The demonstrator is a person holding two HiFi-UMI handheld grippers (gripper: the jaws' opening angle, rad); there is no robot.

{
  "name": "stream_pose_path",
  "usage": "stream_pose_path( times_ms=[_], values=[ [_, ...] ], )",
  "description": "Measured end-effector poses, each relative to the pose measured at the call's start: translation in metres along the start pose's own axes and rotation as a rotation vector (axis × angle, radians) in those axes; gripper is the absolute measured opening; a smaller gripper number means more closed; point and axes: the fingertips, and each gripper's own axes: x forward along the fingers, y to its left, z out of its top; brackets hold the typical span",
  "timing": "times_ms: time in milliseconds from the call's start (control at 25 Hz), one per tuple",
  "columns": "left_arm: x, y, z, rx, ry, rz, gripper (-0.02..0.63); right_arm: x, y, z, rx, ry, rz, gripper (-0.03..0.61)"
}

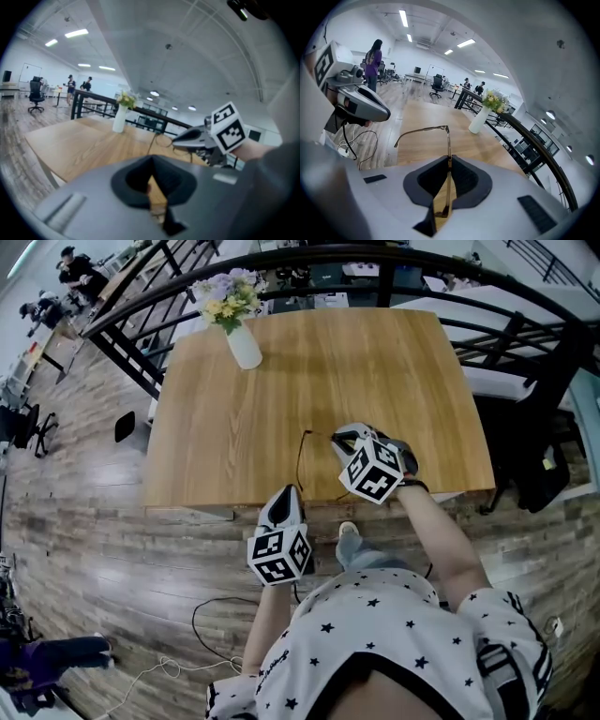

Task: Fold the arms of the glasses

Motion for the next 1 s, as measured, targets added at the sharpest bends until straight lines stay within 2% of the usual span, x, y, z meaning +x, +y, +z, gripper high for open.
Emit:
stream_pose_path(
  times_ms=[280,840,1000],
  values=[
    [-0.026,-0.011,-0.015,0.03,0.0,-0.013,0.009,-0.032,0.021,0.003,0.016,-0.025,-0.037,0.02],
    [-0.073,-0.027,-0.045,0.033,0.0,-0.028,0.018,-0.088,0.063,0.009,0.011,-0.052,-0.077,0.02],
    [-0.079,-0.033,-0.051,0.039,0.013,-0.043,0.058,-0.104,0.067,0.009,0.014,-0.063,-0.092,0.02]
  ],
)
